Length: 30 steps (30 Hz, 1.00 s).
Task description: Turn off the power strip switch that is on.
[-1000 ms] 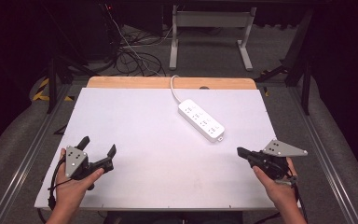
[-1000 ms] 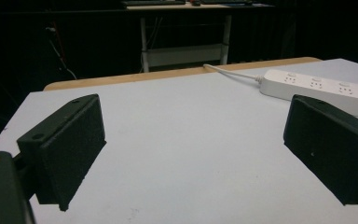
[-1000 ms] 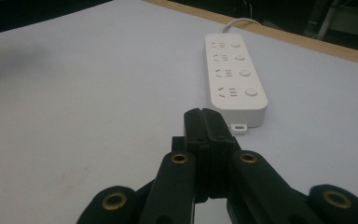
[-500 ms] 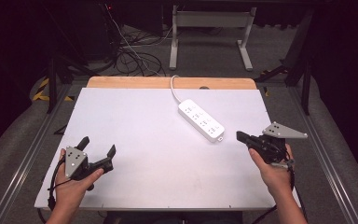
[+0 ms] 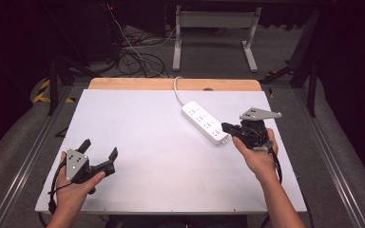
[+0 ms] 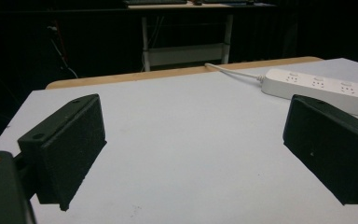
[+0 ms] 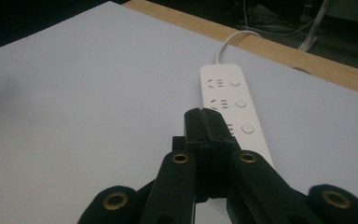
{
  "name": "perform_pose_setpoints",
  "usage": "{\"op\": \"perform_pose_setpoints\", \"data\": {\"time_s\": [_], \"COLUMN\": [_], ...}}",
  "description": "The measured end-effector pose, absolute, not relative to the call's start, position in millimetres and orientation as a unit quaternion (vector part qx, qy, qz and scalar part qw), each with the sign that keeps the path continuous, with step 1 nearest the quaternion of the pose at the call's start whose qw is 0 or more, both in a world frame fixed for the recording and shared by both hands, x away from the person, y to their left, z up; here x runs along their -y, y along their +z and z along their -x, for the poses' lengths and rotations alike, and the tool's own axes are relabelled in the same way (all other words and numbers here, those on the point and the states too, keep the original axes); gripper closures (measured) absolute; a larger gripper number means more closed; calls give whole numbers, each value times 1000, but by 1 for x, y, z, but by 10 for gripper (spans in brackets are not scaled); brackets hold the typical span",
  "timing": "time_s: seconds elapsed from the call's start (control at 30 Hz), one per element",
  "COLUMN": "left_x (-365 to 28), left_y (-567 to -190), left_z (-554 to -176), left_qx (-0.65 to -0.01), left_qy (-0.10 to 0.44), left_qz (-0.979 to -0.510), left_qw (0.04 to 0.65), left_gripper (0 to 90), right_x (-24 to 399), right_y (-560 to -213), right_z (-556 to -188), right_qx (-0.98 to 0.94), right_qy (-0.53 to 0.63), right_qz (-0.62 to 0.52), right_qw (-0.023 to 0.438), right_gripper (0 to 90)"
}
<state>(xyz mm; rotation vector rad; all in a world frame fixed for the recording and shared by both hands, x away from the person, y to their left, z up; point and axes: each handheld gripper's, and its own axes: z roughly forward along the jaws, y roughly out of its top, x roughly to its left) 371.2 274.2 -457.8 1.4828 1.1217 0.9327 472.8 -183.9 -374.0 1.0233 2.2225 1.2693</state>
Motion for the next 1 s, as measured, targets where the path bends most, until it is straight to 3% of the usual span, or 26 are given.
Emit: {"op": "perform_pose_setpoints", "data": {"time_s": [0.47,1.0], "left_x": [-275,-276], "left_y": [-458,-460], "left_z": [-372,-369], "left_qx": [-464,-469], "left_qy": [388,391], "left_qz": [-618,-616], "left_qw": [502,498], "left_gripper": [60,62], "right_x": [153,128], "right_y": [-368,-389], "right_z": [-516,-562], "right_qx": [-803,-818], "right_qy": [435,405], "right_qz": [-363,-370], "right_qw": [184,172], "right_gripper": [900,900]}}
